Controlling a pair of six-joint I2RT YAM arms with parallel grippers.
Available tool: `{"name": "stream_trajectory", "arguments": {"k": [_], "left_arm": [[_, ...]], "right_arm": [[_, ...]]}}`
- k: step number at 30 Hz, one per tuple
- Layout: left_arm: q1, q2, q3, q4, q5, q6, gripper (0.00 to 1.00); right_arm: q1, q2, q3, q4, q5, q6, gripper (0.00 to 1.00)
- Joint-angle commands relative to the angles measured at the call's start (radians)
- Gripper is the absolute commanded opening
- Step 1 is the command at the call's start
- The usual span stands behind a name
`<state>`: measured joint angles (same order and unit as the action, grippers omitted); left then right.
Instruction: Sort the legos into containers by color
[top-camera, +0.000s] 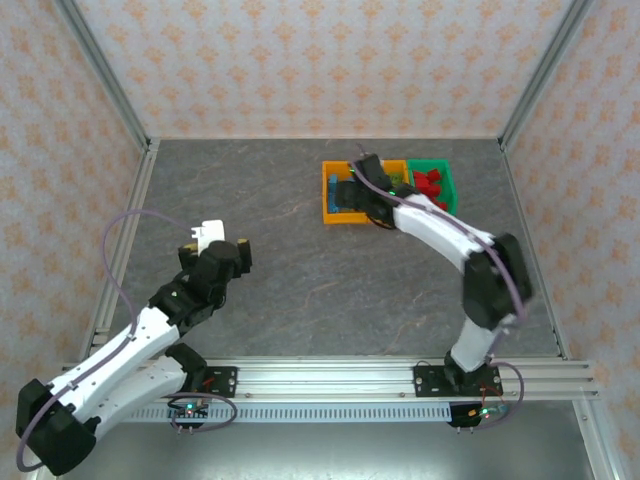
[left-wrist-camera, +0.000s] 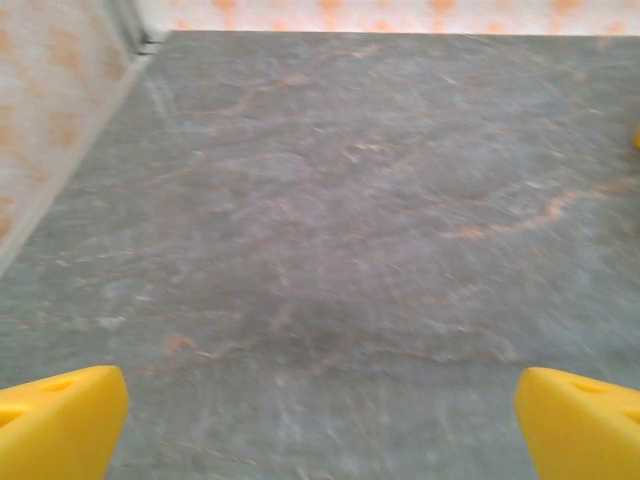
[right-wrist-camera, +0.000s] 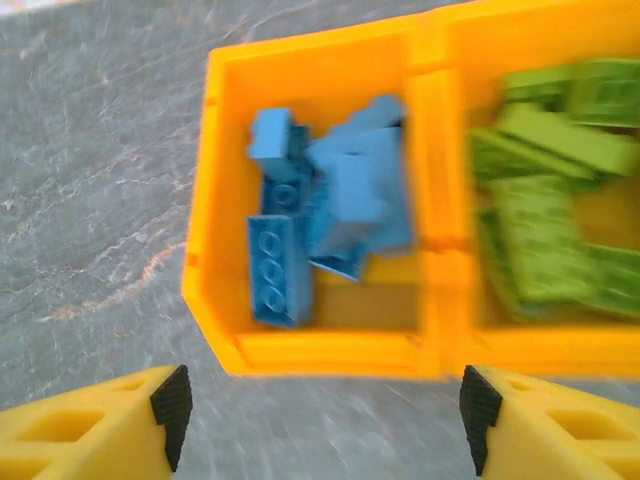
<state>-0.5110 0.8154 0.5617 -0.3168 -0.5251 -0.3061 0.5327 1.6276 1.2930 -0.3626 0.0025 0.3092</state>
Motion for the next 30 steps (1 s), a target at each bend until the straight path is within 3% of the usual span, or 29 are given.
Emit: {"name": "stream_trajectory", "arguments": {"k": [1,3,6,9,12,14,17,18,20,21,23,25,26,27,30], "left_arm": [[0.112,0.021,-0.068,0.208,-0.03,0.142,1.0],[0.178,0.035,-0.122,0.337,0.034,0.227,1.0],[0.226,0.087,-0.203,0.548,0.025,0.341,1.0],[0.295,0.176,-0.213,0.655,0.079,0.373,1.0],[0.364,0.285,-0.214,0.782,0.174,0.368,1.0],[0.413,0.357,-0.212,0.86,0.236,0.346,1.0],[0.482,0.476,-0.187,0.956,0.336,0.315,1.0],[0.503,0.489,-0.139,0.864,0.381,0.299,1.0],[0.521,0.525,-0.108,0.854,0.442,0.281,1.0],[0.522,0.538,-0.117,0.892,0.469,0.274,1.0],[0.522,0.603,-0.191,1.087,0.523,0.286,1.0],[0.519,0.712,-0.207,1.256,0.549,0.305,1.0],[0.516,0.672,-0.158,1.083,0.571,0.313,1.0],[0.507,0.684,-0.128,1.051,0.545,0.316,1.0],[0.495,0.685,-0.139,1.071,0.52,0.32,1.0]], "right_arm": [[-0.051,-0.265,-0.168,0.015,0.171,-0.005,0.78],[-0.089,-0.408,-0.294,0.029,0.29,-0.02,0.83],[-0.179,-0.593,-0.492,0.131,0.456,-0.065,0.91],[-0.272,-0.666,-0.714,0.388,0.562,-0.175,0.95],[-0.376,-0.623,-0.86,0.627,0.515,-0.213,0.96],[-0.434,-0.514,-0.913,0.789,0.485,-0.226,0.97],[-0.518,-0.322,-0.917,0.984,0.344,-0.167,0.98],[-0.522,-0.283,-0.887,0.988,0.313,-0.201,0.98],[-0.533,-0.183,-0.838,0.996,0.285,-0.216,0.99],[-0.512,-0.174,-0.806,0.945,0.276,-0.242,0.99],[-0.503,-0.132,-0.843,1.068,0.145,-0.31,0.99],[-0.503,-0.096,-0.899,1.205,0.125,-0.323,0.99],[-0.502,-0.094,-0.905,1.222,0.126,-0.322,0.99],[-0.504,-0.116,-0.883,1.14,0.131,-0.316,0.99],[-0.497,-0.115,-0.887,1.152,0.143,-0.321,0.99]]}}
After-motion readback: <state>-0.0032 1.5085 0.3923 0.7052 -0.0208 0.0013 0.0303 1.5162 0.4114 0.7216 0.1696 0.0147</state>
